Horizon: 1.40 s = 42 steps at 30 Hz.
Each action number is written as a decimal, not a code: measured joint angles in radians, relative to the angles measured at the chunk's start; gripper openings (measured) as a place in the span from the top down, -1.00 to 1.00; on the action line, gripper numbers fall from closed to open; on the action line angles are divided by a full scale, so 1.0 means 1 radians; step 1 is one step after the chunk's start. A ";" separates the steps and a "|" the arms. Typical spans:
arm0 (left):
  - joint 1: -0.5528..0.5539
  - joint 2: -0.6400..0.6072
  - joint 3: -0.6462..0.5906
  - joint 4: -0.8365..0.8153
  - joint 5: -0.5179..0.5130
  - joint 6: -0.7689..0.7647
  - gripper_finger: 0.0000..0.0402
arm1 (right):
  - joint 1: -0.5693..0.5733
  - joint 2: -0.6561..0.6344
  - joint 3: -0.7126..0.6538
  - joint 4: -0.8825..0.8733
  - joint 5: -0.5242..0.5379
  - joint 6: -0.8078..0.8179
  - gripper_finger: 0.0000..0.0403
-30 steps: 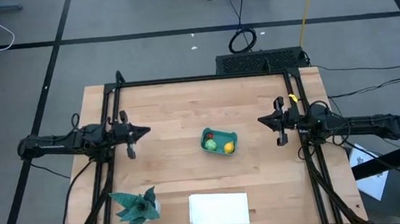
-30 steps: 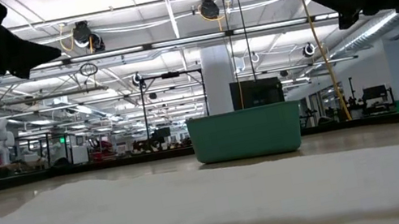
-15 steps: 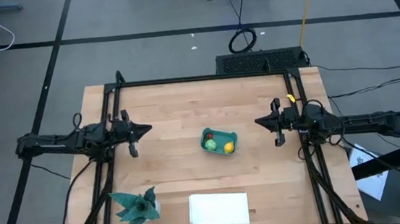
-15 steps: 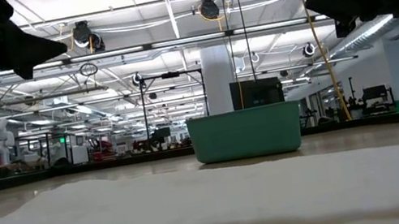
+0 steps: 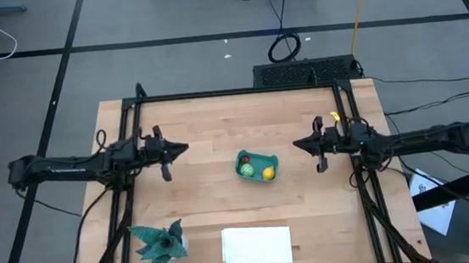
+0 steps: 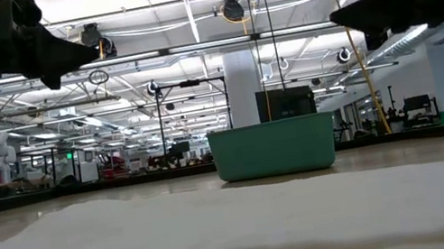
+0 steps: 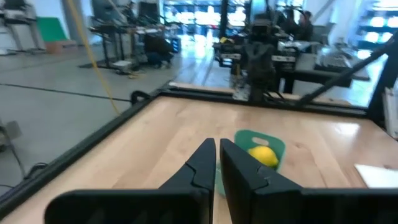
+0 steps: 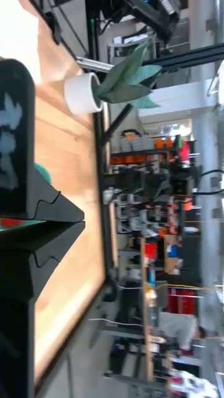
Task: Pick and placing Produce into tupperware
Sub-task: Adjust the blue bin
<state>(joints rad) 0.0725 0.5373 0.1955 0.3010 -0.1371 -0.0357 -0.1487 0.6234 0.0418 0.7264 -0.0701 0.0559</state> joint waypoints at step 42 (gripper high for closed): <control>0.146 0.199 0.000 0.074 0.157 -0.101 0.87 | 0.426 0.720 0.144 0.006 0.620 0.526 1.00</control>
<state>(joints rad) 0.2187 0.7362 0.1959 0.3746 0.0203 -0.1364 0.2771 1.3431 0.1854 0.7329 0.5495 0.5820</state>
